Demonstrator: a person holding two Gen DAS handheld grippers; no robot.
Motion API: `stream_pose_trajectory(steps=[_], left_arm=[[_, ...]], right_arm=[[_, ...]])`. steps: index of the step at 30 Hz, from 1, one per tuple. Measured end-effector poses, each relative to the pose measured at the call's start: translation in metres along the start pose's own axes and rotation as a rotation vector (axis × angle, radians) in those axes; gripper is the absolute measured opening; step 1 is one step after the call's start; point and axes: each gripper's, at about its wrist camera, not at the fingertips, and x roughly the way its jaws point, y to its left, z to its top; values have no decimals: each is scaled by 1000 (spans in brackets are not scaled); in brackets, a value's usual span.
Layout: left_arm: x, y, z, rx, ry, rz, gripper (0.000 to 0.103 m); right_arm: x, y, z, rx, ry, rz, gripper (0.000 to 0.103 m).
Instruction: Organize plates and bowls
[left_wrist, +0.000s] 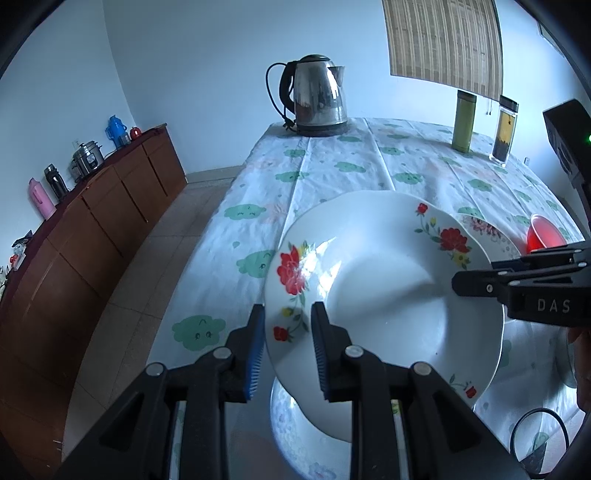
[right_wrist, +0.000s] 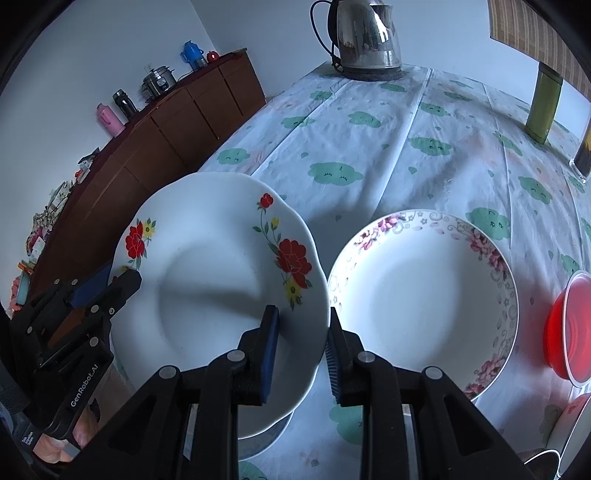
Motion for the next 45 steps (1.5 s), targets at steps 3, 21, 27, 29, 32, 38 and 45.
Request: stream_pose_trajectory(steps=[3,21,27,29,32,38,45], left_arm=[[-1,1,-3,-4,1,1,23],[-4,3,-18,-12,4,2,23],[-4,5,-24,-20,8,-1,23],[-4,6,-25,-23,10,-1,23],[-4,6,-27,-26,12,-1,22],[-4,8,-29,-30,12,-4,23],[-3,8,-33,-33,16,-5,23]], right_arm=[[1,1,-3,-5,5,2,26],[9,6,-21,-18,43,12,28],[11,9,-25,-22,50,16,28],[12,10,-27,-25,51,17,28],[13,12,-29,-31,53,17,28],[15,13,-31,-33,58,20,28],[16,14,-35,-41,65,19,28]])
